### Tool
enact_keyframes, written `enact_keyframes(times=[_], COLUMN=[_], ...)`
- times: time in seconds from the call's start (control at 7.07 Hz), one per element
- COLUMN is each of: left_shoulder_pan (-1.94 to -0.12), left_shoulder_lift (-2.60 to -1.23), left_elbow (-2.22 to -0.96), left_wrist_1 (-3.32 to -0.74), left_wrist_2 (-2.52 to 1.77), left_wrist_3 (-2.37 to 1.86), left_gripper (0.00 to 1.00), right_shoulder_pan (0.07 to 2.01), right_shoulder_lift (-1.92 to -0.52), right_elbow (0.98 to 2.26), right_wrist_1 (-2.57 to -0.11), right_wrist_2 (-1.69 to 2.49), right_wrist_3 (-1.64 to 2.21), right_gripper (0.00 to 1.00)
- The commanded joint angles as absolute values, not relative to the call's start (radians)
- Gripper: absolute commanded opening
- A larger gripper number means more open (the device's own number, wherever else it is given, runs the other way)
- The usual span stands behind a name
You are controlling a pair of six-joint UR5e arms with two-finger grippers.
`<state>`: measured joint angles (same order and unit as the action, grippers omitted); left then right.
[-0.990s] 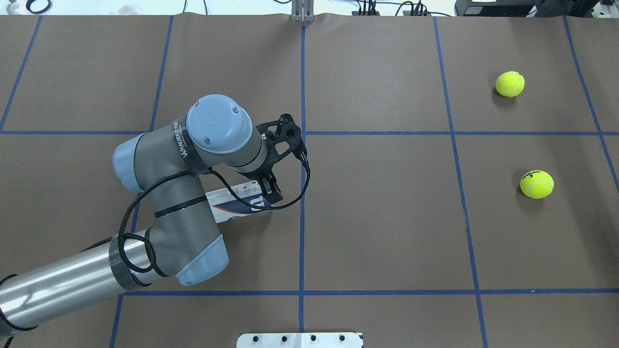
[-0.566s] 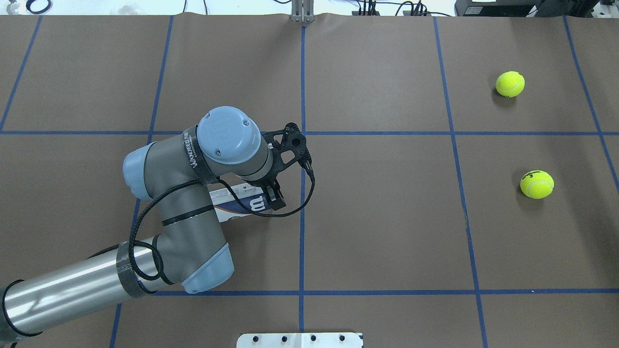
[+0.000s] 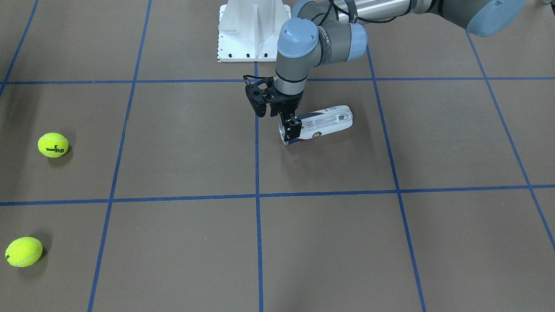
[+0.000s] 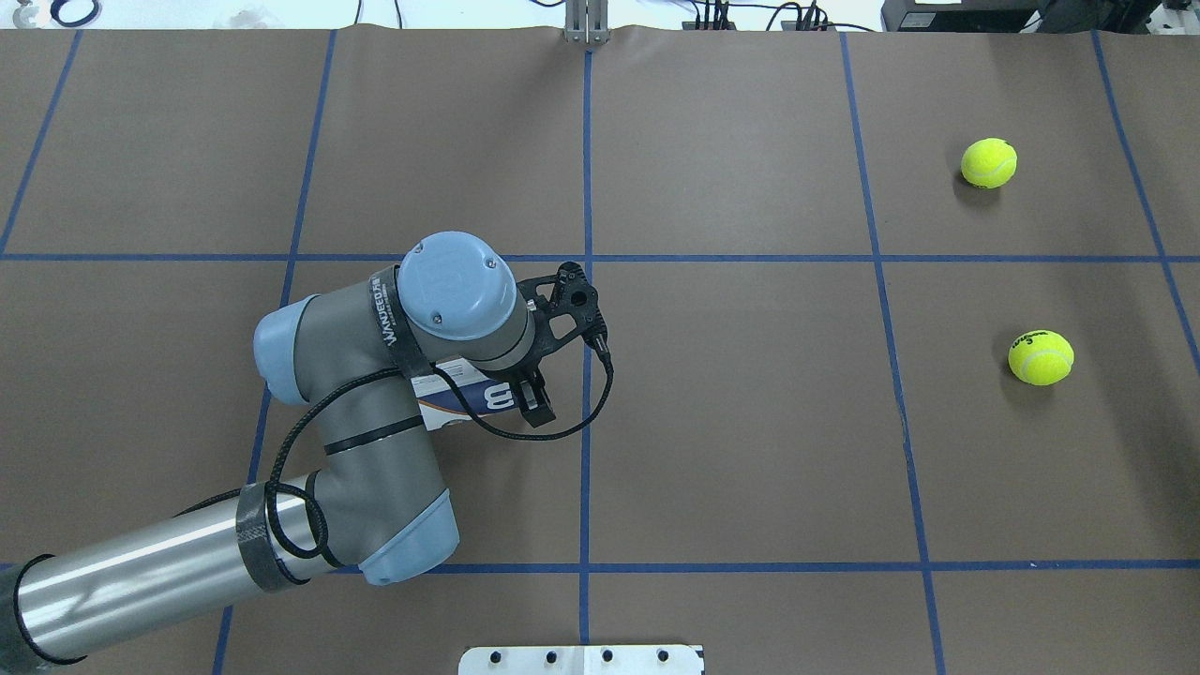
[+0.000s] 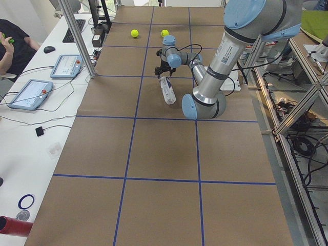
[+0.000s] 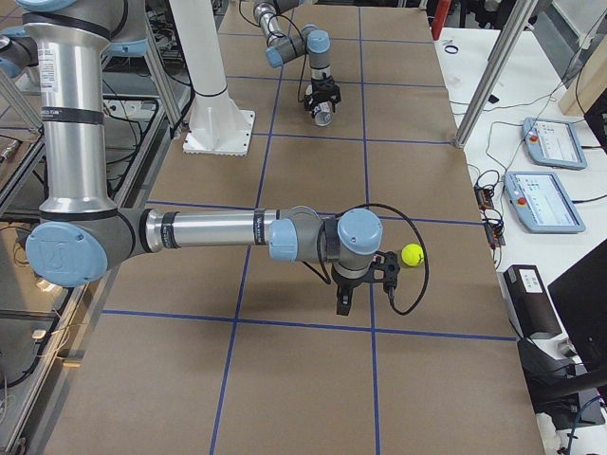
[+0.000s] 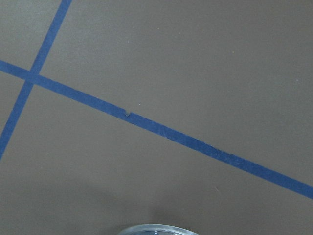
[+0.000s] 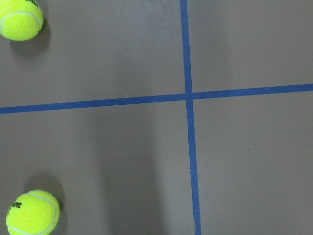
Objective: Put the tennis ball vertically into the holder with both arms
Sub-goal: 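Close the left gripper around the can's open end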
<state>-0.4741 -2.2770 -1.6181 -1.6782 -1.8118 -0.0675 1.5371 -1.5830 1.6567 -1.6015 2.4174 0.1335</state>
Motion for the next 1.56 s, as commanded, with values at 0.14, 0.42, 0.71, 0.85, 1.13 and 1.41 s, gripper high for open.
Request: enact_keyframes(times=[0.14, 0.42, 0.71, 0.85, 1.13, 1.41], left_shoulder_pan=[-0.472, -0.469, -0.468, -0.468, -0.466, -0.465], left_shoulder_lift=[-2.275, -2.276, -2.276, -2.276, -2.278, -2.278], left_elbow=[-1.603, -1.582, -1.578, -1.578, -1.565, -1.565], left_wrist_1=[-1.678, -1.68, -1.681, -1.681, -1.686, -1.687], left_wrist_2=[-1.812, -1.81, -1.81, -1.81, -1.81, -1.81], left_wrist_3=[-0.066, -0.066, -0.066, -0.066, -0.064, -0.066], left_gripper=[0.99, 0.99, 0.99, 0.99, 0.98, 0.98], right_shoulder_pan=[1.537, 1.537, 1.537, 1.536, 1.534, 1.534], right_shoulder_lift=[-1.583, -1.583, -1.583, -1.583, -1.582, -1.582], right_elbow=[1.657, 1.657, 1.655, 1.654, 1.654, 1.654], right_wrist_1=[-1.601, -1.601, -1.601, -1.601, -1.601, -1.601], right_wrist_2=[2.418, 2.418, 2.418, 2.418, 2.416, 2.416], right_wrist_3=[0.133, 0.133, 0.133, 0.133, 0.133, 0.133], right_gripper=[1.0, 1.0, 1.0, 1.0, 1.0, 1.0])
